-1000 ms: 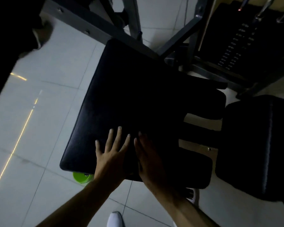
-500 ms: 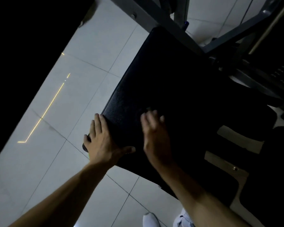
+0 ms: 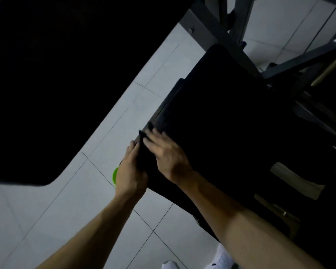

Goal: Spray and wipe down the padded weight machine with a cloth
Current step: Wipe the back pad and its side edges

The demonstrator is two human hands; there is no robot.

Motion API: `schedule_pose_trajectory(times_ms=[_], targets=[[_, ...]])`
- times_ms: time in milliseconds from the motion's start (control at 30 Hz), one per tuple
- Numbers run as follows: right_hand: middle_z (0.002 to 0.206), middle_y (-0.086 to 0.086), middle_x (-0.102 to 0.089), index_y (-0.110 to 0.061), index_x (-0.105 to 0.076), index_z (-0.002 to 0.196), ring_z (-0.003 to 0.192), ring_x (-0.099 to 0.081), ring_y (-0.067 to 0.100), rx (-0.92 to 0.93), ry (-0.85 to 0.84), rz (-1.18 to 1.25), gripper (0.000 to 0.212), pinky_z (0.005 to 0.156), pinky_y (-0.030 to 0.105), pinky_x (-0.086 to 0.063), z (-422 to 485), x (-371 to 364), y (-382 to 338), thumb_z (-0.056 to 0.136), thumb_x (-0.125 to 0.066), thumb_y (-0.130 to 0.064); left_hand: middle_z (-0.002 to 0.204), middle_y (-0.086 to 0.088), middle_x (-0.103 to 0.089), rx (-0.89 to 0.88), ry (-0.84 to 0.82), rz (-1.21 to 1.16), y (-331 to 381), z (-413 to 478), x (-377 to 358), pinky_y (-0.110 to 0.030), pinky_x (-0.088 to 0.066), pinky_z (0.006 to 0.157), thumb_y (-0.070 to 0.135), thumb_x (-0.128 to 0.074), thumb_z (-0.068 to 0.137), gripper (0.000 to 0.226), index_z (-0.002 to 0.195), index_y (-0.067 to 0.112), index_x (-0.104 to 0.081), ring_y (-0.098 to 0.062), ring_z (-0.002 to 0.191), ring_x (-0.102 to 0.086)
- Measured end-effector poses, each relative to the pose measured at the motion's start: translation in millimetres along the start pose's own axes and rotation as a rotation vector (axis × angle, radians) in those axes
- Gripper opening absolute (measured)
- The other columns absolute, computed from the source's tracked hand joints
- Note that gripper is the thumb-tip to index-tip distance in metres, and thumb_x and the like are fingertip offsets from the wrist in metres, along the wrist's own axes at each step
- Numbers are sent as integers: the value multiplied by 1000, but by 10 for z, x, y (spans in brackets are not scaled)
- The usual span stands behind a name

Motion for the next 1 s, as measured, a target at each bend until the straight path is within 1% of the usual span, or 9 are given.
schedule_pose_trajectory(times_ms=[67, 133, 300, 500, 600, 700, 767, 867, 1000], targets=[[149, 9, -57, -5, -64, 138, 141, -50, 18, -154, 35, 224, 50, 120, 35, -38, -289, 45, -140, 90, -54, 3, 130, 32, -47, 69, 69, -150, -28, -172, 214, -4, -34, 103, -10, -54, 90, 62, 142, 24, -58, 8, 125, -46], [135, 0, -66, -15, -68, 129, 127, -59, 10, -503, 168, 595, 44, 108, 29, -48, -504, 229, -274, 90, -59, 1, 117, 26, -63, 158, 25, -305, -117, -319, 399, -31, -53, 101, -5, -56, 95, 49, 134, 23, -64, -7, 110, -64], [117, 34, -68, -15, -80, 107, 95, -66, 47, -991, 56, 1541, 19, 75, 39, -45, -877, 228, -914, 92, -69, -10, 114, -7, -75, 593, -417, -961, -217, -668, 617, -48, -53, 102, 17, -49, 103, 30, 125, 14, -68, -24, 105, -71], [99, 19, -74, -8, -80, 96, 83, -69, 31, -1226, -57, 1537, 17, 65, 34, -50, -1272, -92, -1732, 89, -65, -11, 108, -6, -77, 199, -513, -676, -560, -996, 1040, -31, -59, 85, -15, -55, 92, 40, 115, 13, -72, -21, 100, -73], [94, 20, -70, 1, -73, 105, 81, -68, 33, -1240, -184, 1473, 29, 74, 41, -54, -1414, -315, -2118, 103, -56, -22, 93, -3, -78, 76, -386, -572, -966, -1095, 1281, -25, -56, 72, -16, -61, 86, 37, 101, 16, -73, -21, 89, -74], [80, 10, -60, -9, -70, 99, 64, -55, 22, -1337, -339, 1367, 38, 58, 28, -43, -1554, -698, -2548, 103, -55, -43, 92, 9, -73, 24, -193, -403, -1411, -1197, 1575, -19, -52, 72, -9, -67, 75, 41, 91, 29, -71, -8, 86, -71], [75, 8, -61, -6, -71, 101, 60, -55, 18, -1409, -178, 1396, 38, 50, 25, -44, -1530, -945, -2754, 103, -57, -41, 102, 21, -63, -25, -84, -330, -1648, -1357, 1734, -19, -53, 74, -3, -71, 70, 39, 92, 30, -71, -5, 90, -67], [104, 18, -74, -4, -70, 119, 89, -71, 29, -1409, 45, 1628, 46, 67, 34, -58, -1334, -1330, -2960, 108, -44, -40, 112, 16, -55, -173, -83, -316, -1925, -1613, 1850, -22, -53, 82, 21, -68, 76, 29, 104, 27, -74, -9, 97, -61], [122, 24, -71, -2, -70, 126, 104, -73, 34, -1328, -13, 1664, 64, 86, 43, -54, -995, -1646, -3065, 105, -41, -56, 132, 9, -58, -380, -145, -227, -2340, -1654, 1899, -34, -48, 100, 30, -60, 89, 42, 131, 25, -66, -12, 120, -54]])
Point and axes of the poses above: each hand's wrist, its own z-axis towards the middle knuckle, its own x-axis out of the back of the hand, y = z × x, the point moved 5 cm from there along z, towards the middle knuckle
